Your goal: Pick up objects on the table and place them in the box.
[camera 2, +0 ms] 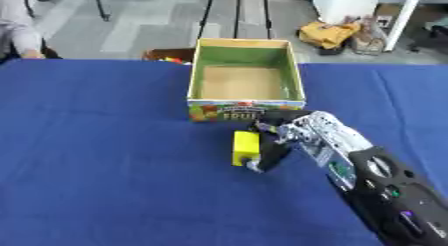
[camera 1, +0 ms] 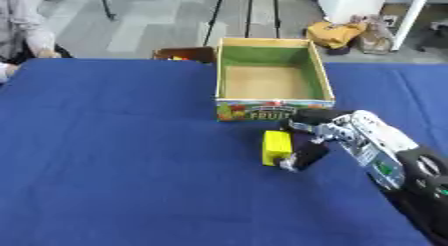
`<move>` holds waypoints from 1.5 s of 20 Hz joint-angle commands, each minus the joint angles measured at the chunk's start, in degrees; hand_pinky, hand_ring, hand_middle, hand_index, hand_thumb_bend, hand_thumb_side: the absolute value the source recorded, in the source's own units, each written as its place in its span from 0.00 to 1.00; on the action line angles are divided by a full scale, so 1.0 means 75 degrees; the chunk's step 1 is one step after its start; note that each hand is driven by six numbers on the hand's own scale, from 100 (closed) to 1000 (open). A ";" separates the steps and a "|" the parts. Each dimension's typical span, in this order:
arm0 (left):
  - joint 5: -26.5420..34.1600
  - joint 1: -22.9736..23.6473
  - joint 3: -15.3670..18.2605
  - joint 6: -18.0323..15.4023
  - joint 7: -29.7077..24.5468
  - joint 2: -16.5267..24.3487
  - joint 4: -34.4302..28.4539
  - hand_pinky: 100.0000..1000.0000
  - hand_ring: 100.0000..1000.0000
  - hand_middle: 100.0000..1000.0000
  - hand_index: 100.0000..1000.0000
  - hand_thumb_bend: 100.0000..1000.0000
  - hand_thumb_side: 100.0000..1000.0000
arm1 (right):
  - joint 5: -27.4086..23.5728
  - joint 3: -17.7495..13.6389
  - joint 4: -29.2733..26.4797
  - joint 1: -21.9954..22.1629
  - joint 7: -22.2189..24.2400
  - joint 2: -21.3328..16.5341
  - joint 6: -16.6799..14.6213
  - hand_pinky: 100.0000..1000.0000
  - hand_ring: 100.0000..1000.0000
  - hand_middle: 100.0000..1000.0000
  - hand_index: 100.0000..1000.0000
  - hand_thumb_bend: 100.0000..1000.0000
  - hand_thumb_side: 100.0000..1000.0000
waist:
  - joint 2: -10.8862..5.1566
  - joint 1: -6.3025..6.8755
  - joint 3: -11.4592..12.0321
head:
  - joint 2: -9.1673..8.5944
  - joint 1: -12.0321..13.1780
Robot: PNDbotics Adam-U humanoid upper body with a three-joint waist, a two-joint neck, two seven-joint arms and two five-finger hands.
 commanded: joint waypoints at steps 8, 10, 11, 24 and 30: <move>-0.0009 -0.0035 0.0006 0.0013 0.0003 0.0156 -0.0140 0.51 0.74 0.85 0.94 0.00 0.98 | -0.0673 -0.0523 -0.1243 -0.0456 -0.0119 -0.0695 0.0502 0.74 0.73 0.41 0.58 0.08 0.46 | -0.0164 0.0011 -0.0035 | -0.0095 0.0023; -0.0009 -0.0026 0.0006 0.0005 0.0007 0.0164 -0.0140 0.51 0.74 0.85 0.94 0.00 0.98 | -0.0838 -0.0669 -0.1492 -0.0560 -0.0138 -0.0817 0.0638 0.74 0.72 0.41 0.57 0.07 0.47 | -0.0175 0.0009 -0.0039 | -0.0097 0.0009; -0.0009 -0.0022 0.0005 0.0001 0.0008 0.0169 -0.0140 0.51 0.74 0.85 0.94 0.00 0.98 | -0.0904 -0.0738 -0.1597 -0.0621 -0.0150 -0.0872 0.0705 0.74 0.72 0.41 0.57 0.07 0.47 | -0.0182 0.0008 -0.0040 | -0.0099 0.0004; -0.0002 0.0024 -0.0055 0.0013 -0.0065 0.0172 -0.0140 0.52 0.74 0.85 0.94 0.00 0.99 | 0.0741 -0.1580 -0.0012 -0.2038 -0.1061 -0.0303 0.1310 0.73 0.73 0.40 0.56 0.02 0.52 | -0.0182 -0.0031 0.0092 | -0.0181 -0.0174; -0.0024 -0.0041 -0.0091 0.0010 -0.0148 0.0118 -0.0140 0.52 0.74 0.85 0.94 0.00 0.99 | 0.1817 -0.2120 0.1405 -0.2620 -0.1859 0.0299 0.1496 0.73 0.73 0.39 0.56 0.00 0.53 | 0.0009 -0.0063 0.0255 | -0.0367 -0.0377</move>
